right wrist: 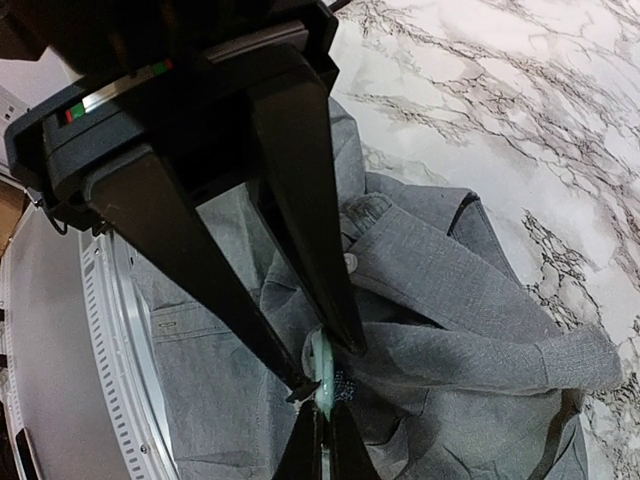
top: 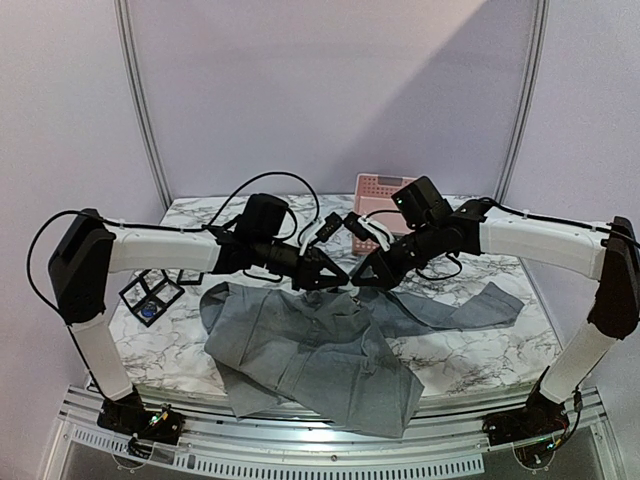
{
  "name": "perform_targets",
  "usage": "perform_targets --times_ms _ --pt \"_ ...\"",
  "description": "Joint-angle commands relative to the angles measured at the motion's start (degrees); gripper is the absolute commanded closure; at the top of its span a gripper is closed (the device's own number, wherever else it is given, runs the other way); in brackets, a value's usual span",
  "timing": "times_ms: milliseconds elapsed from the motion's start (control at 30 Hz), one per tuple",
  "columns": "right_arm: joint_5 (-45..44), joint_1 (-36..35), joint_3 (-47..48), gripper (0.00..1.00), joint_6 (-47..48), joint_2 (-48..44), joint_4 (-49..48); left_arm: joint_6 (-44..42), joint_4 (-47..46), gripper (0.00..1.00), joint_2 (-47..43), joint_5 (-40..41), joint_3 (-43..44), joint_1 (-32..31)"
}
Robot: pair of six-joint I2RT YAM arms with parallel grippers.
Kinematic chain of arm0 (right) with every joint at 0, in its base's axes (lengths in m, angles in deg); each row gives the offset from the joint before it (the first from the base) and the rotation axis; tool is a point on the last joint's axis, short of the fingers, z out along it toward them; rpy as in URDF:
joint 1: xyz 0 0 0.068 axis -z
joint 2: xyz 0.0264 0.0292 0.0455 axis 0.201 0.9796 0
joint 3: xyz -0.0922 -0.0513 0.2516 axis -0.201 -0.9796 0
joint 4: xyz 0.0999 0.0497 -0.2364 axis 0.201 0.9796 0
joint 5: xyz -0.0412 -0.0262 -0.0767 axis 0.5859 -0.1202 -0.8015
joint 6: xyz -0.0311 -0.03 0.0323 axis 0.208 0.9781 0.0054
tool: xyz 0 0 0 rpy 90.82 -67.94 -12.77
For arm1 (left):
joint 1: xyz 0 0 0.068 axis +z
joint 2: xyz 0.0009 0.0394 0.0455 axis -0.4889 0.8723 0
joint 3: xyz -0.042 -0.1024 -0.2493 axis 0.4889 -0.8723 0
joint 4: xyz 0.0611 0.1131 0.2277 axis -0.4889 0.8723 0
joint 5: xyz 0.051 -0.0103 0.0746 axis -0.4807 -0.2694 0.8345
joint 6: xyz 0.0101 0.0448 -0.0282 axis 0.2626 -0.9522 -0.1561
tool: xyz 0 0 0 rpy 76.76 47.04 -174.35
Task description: Remove the brooch from the garment
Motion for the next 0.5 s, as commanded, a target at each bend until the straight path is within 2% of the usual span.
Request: perform_targets --times_ms 0,200,467 --pt "0.2 -0.1 0.7 1.0 0.8 -1.1 -2.4 0.1 3.2 0.8 1.7 -2.3 1.6 -0.6" --pt "0.1 0.0 0.4 1.0 0.8 -1.1 -3.3 0.2 3.2 0.84 2.4 -3.4 1.7 -0.8" --pt "-1.3 0.0 -1.6 1.0 0.8 -1.8 -6.7 -0.1 6.9 0.98 2.4 -4.6 1.7 -0.9"
